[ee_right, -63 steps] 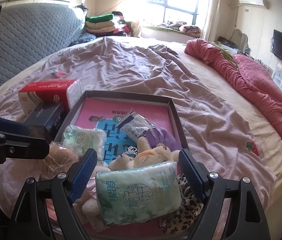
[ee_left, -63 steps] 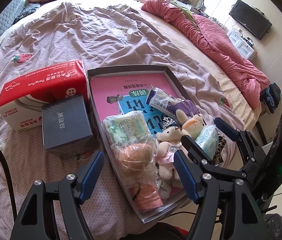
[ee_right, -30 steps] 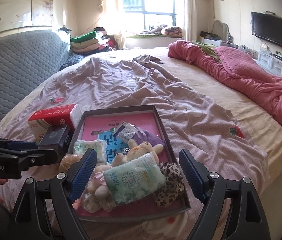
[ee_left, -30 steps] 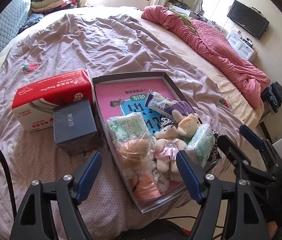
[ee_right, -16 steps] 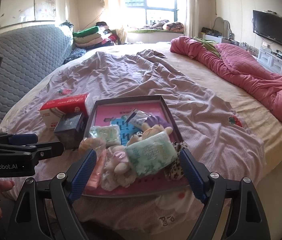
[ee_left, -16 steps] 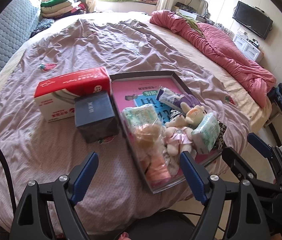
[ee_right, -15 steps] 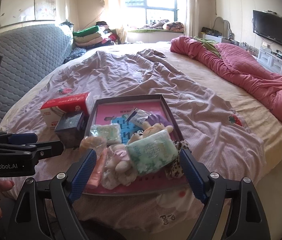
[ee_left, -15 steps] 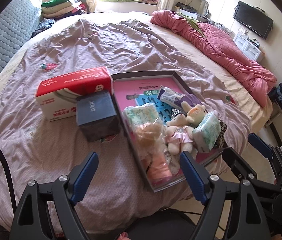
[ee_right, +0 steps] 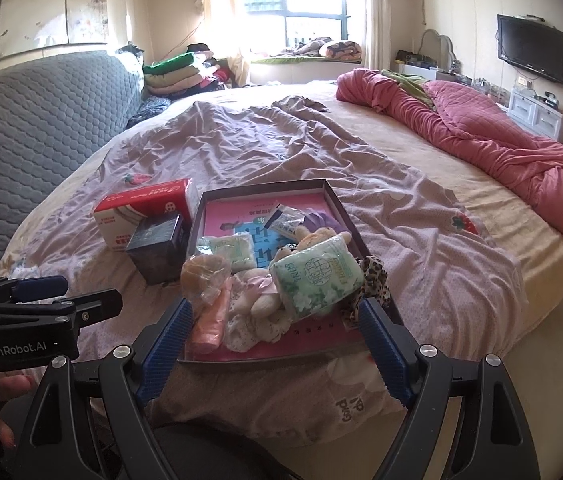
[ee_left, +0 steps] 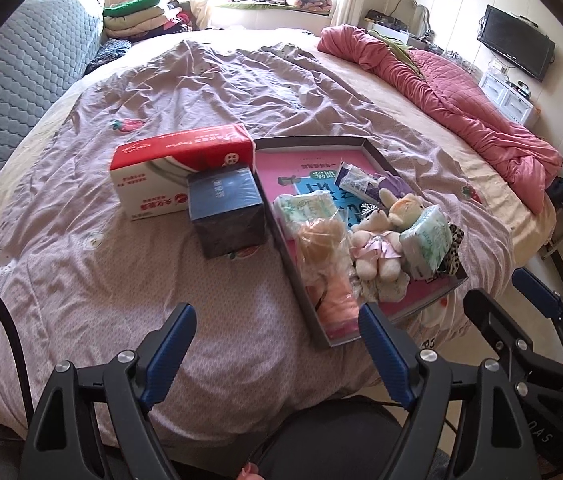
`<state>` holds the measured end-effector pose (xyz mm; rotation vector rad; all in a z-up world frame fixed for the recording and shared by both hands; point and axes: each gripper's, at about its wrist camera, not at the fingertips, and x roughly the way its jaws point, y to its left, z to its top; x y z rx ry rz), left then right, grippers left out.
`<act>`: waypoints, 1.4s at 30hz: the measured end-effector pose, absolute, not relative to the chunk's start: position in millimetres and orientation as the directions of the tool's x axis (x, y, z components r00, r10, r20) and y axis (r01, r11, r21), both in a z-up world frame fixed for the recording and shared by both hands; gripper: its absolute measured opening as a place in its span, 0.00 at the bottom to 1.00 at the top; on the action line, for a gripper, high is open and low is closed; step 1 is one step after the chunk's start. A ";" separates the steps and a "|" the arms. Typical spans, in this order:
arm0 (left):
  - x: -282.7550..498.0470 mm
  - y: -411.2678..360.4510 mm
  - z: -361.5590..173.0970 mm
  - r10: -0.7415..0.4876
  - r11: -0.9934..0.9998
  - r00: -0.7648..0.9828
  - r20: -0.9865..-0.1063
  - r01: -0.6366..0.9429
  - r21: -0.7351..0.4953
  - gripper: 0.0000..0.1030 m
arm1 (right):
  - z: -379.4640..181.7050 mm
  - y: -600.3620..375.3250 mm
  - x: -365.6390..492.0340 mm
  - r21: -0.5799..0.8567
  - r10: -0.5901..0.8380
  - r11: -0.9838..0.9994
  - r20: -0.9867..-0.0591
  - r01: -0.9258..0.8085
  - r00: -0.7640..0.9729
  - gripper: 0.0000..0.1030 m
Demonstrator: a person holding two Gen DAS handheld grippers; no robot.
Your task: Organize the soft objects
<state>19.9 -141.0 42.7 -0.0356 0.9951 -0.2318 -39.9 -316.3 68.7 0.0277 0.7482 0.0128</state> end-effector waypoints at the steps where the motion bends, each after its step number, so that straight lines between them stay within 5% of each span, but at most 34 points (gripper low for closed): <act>1: 17.2 -139.8 42.6 -0.207 0.976 0.523 -0.827 0.173 -0.135 0.80 | 69.0 -315.7 -41.3 0.031 0.024 1.000 -0.680 -0.004 0.732 0.84; 42: -27.4 -112.6 21.6 -0.125 0.992 0.498 -0.858 0.034 -0.125 0.80 | 52.7 -293.3 -62.6 0.040 0.106 0.993 -0.723 -0.112 0.683 0.84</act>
